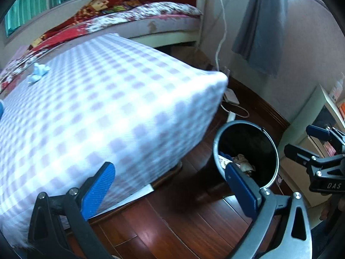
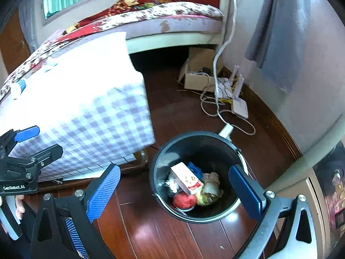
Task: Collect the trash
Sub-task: 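Move both tools back over the bed toward the cup and mask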
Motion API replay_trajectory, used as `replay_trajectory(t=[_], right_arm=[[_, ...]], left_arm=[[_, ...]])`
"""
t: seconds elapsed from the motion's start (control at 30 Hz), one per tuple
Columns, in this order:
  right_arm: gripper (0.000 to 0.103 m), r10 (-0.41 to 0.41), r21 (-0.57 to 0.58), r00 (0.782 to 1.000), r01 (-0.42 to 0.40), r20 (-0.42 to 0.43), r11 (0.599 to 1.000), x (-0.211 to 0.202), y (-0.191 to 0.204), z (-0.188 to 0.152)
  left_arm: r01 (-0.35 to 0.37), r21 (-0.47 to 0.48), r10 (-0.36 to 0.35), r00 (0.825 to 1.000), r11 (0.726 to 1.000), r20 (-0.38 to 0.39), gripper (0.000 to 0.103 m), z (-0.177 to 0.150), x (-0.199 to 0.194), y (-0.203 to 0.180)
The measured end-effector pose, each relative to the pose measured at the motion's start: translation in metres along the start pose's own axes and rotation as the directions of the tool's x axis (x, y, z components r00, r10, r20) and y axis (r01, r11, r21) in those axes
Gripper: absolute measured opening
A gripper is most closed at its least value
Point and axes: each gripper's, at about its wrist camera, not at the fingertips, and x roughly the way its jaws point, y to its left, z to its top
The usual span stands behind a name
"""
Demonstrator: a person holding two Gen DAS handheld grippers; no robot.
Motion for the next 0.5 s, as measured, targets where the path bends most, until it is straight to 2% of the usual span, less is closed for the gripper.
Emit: replay_trajectory(t=[0.5], right_arm=[[0.102, 0.1, -0.147, 0.993, -0.09, 0.064, 0.985, -0.015, 0.089, 0.038]], left_arm=[[-0.09, -0.154, 0.103, 0.991, 0.984, 0.083, 0.102, 0.0, -0.038, 0.072]])
